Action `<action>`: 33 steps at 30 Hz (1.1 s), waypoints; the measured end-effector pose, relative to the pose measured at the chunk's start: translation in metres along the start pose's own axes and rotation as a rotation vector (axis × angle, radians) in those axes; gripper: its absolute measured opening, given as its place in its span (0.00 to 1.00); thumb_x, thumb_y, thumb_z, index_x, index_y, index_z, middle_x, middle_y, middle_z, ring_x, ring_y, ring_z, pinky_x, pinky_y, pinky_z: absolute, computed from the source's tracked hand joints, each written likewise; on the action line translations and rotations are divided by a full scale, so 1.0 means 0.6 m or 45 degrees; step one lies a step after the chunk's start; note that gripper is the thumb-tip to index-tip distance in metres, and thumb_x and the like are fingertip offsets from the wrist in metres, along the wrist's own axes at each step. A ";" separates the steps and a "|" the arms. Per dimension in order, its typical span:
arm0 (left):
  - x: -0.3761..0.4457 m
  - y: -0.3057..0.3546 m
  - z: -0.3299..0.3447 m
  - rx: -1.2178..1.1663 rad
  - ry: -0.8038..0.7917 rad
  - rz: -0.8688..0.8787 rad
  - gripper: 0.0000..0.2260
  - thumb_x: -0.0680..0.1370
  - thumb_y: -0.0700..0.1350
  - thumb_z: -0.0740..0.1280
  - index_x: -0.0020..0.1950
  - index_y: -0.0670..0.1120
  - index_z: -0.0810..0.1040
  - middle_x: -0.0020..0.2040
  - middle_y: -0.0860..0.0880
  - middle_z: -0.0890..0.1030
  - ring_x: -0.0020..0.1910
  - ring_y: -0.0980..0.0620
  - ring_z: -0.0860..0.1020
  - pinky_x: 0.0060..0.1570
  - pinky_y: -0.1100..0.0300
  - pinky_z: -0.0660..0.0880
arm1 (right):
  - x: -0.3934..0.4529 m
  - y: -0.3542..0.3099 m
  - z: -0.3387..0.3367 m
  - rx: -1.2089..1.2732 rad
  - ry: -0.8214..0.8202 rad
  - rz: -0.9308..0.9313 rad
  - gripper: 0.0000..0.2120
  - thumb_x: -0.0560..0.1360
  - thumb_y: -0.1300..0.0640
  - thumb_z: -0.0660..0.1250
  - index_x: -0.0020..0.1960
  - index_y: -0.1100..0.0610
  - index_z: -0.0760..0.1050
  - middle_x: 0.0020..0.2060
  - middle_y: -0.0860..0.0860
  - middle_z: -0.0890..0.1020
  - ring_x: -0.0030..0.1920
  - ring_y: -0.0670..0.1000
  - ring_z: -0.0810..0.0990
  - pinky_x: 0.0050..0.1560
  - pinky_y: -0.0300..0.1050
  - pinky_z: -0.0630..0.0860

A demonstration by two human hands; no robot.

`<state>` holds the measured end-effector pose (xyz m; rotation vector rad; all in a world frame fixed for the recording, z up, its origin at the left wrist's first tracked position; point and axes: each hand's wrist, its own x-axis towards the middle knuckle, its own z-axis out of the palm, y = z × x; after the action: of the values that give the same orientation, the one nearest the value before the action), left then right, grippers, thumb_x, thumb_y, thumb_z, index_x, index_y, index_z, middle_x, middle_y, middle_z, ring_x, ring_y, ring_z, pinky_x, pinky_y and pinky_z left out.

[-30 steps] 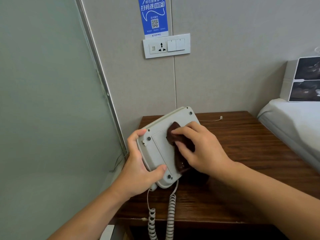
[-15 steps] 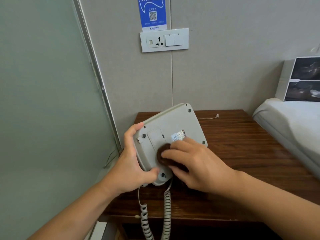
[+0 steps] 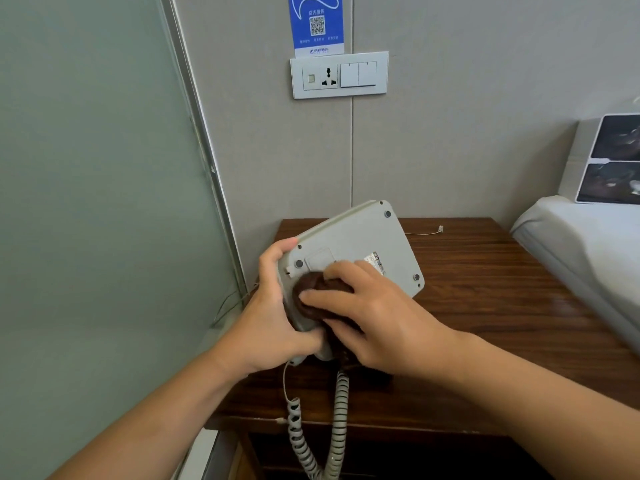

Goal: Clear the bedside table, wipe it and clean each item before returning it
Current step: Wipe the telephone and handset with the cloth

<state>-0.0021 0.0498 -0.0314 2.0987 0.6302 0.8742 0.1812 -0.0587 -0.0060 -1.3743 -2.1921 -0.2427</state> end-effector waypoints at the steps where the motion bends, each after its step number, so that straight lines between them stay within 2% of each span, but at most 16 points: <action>1: 0.000 0.001 -0.001 0.010 0.000 -0.003 0.55 0.60 0.41 0.81 0.74 0.68 0.51 0.66 0.57 0.75 0.63 0.53 0.80 0.57 0.53 0.80 | -0.015 0.005 0.000 0.014 -0.051 0.009 0.17 0.79 0.55 0.68 0.68 0.50 0.78 0.57 0.50 0.75 0.51 0.53 0.75 0.51 0.52 0.77; 3: 0.000 0.001 0.001 0.043 -0.033 0.012 0.54 0.62 0.44 0.82 0.74 0.69 0.50 0.70 0.58 0.70 0.68 0.56 0.76 0.63 0.56 0.77 | -0.041 0.014 -0.006 0.044 -0.118 0.058 0.15 0.79 0.53 0.68 0.65 0.48 0.80 0.53 0.47 0.76 0.50 0.51 0.76 0.49 0.51 0.78; 5: 0.000 -0.001 0.004 0.025 -0.056 0.016 0.53 0.64 0.42 0.81 0.75 0.67 0.49 0.72 0.57 0.68 0.71 0.55 0.74 0.67 0.53 0.76 | -0.056 0.022 -0.019 0.048 -0.171 0.128 0.13 0.79 0.52 0.67 0.63 0.46 0.81 0.51 0.45 0.77 0.50 0.48 0.78 0.50 0.50 0.79; 8: 0.003 -0.004 0.006 -0.013 -0.041 0.007 0.52 0.65 0.42 0.80 0.76 0.66 0.50 0.72 0.55 0.68 0.72 0.52 0.73 0.69 0.45 0.75 | -0.065 0.034 -0.031 0.053 -0.217 0.257 0.14 0.79 0.50 0.68 0.64 0.44 0.81 0.52 0.41 0.77 0.51 0.45 0.79 0.52 0.45 0.79; 11: 0.006 0.000 0.012 -0.083 0.035 -0.012 0.48 0.65 0.45 0.81 0.74 0.64 0.54 0.70 0.56 0.72 0.70 0.51 0.75 0.68 0.44 0.75 | -0.066 0.037 -0.031 0.130 -0.236 0.322 0.15 0.79 0.51 0.69 0.65 0.44 0.81 0.53 0.40 0.78 0.54 0.43 0.79 0.56 0.39 0.77; 15: 0.014 0.013 0.027 -0.051 0.207 0.010 0.40 0.70 0.46 0.82 0.66 0.69 0.58 0.60 0.70 0.73 0.64 0.62 0.76 0.62 0.58 0.77 | -0.068 0.047 -0.046 0.135 -0.292 0.360 0.14 0.77 0.49 0.70 0.62 0.44 0.82 0.52 0.40 0.80 0.54 0.42 0.79 0.58 0.37 0.76; 18: 0.018 0.018 0.031 -0.025 0.216 0.015 0.38 0.72 0.43 0.80 0.66 0.69 0.58 0.57 0.71 0.74 0.62 0.63 0.77 0.58 0.64 0.79 | -0.073 0.093 -0.064 0.127 -0.068 0.542 0.12 0.76 0.48 0.70 0.59 0.43 0.83 0.51 0.40 0.81 0.53 0.42 0.80 0.58 0.42 0.77; 20: 0.019 0.021 0.031 -0.026 0.205 0.015 0.39 0.73 0.42 0.79 0.69 0.70 0.60 0.59 0.70 0.76 0.61 0.63 0.78 0.57 0.65 0.78 | -0.075 0.117 -0.067 0.125 0.189 0.670 0.12 0.77 0.51 0.72 0.60 0.43 0.82 0.50 0.41 0.80 0.52 0.41 0.79 0.56 0.37 0.75; 22: 0.019 0.020 0.032 -0.030 0.200 0.018 0.39 0.73 0.41 0.79 0.72 0.69 0.62 0.62 0.67 0.76 0.62 0.60 0.79 0.59 0.61 0.77 | -0.074 0.123 -0.058 0.153 0.383 0.683 0.15 0.77 0.53 0.73 0.63 0.46 0.82 0.52 0.43 0.80 0.53 0.40 0.78 0.56 0.32 0.71; 23: 0.019 0.019 0.033 -0.039 0.202 0.017 0.39 0.73 0.41 0.79 0.73 0.68 0.62 0.63 0.66 0.77 0.62 0.59 0.79 0.60 0.58 0.77 | -0.070 0.118 -0.051 0.179 0.402 0.629 0.16 0.77 0.54 0.73 0.65 0.48 0.81 0.53 0.44 0.80 0.54 0.40 0.77 0.57 0.31 0.71; 25: 0.020 0.019 0.035 -0.052 0.205 0.020 0.39 0.73 0.39 0.79 0.73 0.66 0.64 0.63 0.64 0.78 0.62 0.57 0.81 0.61 0.54 0.78 | -0.060 0.105 -0.033 0.205 0.338 0.454 0.19 0.77 0.54 0.73 0.68 0.51 0.80 0.56 0.47 0.80 0.57 0.42 0.78 0.62 0.34 0.72; 27: 0.023 0.018 0.036 -0.063 0.191 0.036 0.39 0.73 0.36 0.78 0.72 0.64 0.64 0.63 0.63 0.79 0.62 0.56 0.81 0.60 0.54 0.79 | -0.055 0.094 -0.013 0.168 0.264 0.355 0.20 0.78 0.54 0.72 0.69 0.53 0.79 0.59 0.50 0.79 0.60 0.48 0.78 0.64 0.40 0.74; 30: 0.026 0.013 0.034 -0.084 0.176 0.036 0.39 0.73 0.34 0.78 0.72 0.63 0.65 0.62 0.64 0.79 0.62 0.55 0.81 0.58 0.59 0.80 | -0.069 0.088 -0.001 0.078 0.112 0.295 0.17 0.78 0.53 0.70 0.67 0.53 0.80 0.56 0.49 0.80 0.55 0.54 0.80 0.57 0.52 0.79; 33: 0.026 0.016 0.031 -0.070 0.156 0.029 0.39 0.73 0.34 0.78 0.72 0.64 0.64 0.61 0.67 0.77 0.62 0.58 0.80 0.56 0.62 0.80 | -0.089 0.096 -0.019 0.003 -0.082 0.312 0.14 0.78 0.52 0.68 0.63 0.50 0.82 0.52 0.47 0.80 0.51 0.52 0.80 0.51 0.54 0.81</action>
<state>0.0233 0.0460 -0.0267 2.0185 0.6393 1.0276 0.2538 -0.0783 -0.0321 -1.6527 -2.0476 -0.1066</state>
